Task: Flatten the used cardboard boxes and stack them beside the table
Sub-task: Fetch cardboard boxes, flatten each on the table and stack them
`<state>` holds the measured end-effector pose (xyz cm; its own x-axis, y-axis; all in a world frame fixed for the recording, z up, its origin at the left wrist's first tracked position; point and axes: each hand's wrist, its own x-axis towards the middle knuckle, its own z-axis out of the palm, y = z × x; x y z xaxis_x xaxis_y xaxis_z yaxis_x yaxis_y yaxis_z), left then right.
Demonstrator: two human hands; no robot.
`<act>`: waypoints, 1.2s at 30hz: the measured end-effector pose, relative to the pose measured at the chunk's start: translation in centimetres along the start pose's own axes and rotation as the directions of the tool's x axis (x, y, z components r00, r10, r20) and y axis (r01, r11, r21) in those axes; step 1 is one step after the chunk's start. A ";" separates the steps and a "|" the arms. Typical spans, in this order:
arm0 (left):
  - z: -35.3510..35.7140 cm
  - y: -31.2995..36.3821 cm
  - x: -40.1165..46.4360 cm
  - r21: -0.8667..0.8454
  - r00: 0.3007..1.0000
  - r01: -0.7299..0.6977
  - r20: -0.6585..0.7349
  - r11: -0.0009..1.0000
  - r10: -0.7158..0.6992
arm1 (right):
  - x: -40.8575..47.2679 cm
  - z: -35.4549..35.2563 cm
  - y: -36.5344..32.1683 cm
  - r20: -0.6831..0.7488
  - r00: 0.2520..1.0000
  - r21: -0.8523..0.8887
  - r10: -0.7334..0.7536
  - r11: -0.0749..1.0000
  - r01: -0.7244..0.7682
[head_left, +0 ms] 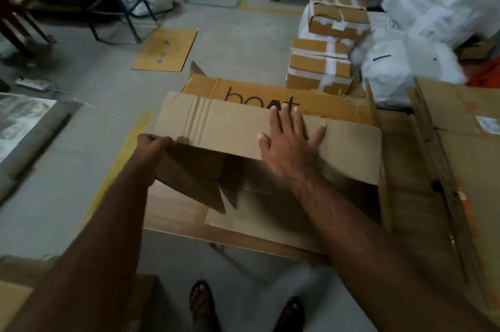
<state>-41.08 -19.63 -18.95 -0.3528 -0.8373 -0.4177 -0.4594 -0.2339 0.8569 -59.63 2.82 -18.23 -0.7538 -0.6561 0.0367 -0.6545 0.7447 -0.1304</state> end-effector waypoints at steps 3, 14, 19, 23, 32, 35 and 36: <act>-3.6 -1.5 4.0 -0.019 0.981 0.187 0.057 0.982 -0.186 | 0.1 3.6 -4.5 0.098 0.995 0.007 0.036 0.999 -0.037; -8.5 -15.0 14.2 0.443 0.929 0.172 0.225 0.880 -0.294 | -2.3 20.3 -11.6 0.496 0.825 0.031 0.270 0.944 -0.328; -7.5 -13.8 16.6 0.768 0.953 -0.174 0.289 0.616 -0.092 | -2.2 19.8 -11.4 0.501 0.823 0.010 0.268 0.949 -0.316; -5.3 -11.9 17.6 0.718 0.911 -0.384 0.396 0.580 0.113 | -2.0 19.6 -11.3 0.514 0.818 -0.012 0.258 0.956 -0.294; -6.2 -12.2 17.9 0.246 0.927 -0.033 0.369 0.969 -0.062 | -0.2 15.1 -11.0 0.395 0.904 -0.110 0.163 0.985 -0.130; -6.9 -11.1 16.5 0.184 0.887 0.111 0.425 0.977 -0.181 | -0.9 11.8 -12.7 0.245 0.961 -0.190 0.127 0.978 -0.081; -7.5 -10.9 16.4 0.180 0.869 0.114 0.459 0.977 -0.186 | -1.6 10.9 -13.3 0.188 0.973 -0.195 0.131 0.976 -0.094</act>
<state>-35.80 -34.54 -32.88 -0.5952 -0.4569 -0.6611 -0.6357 -0.2354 0.7351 -49.13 -7.35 -27.33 -0.8088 -0.5637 -0.1678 -0.5793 0.8127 0.0620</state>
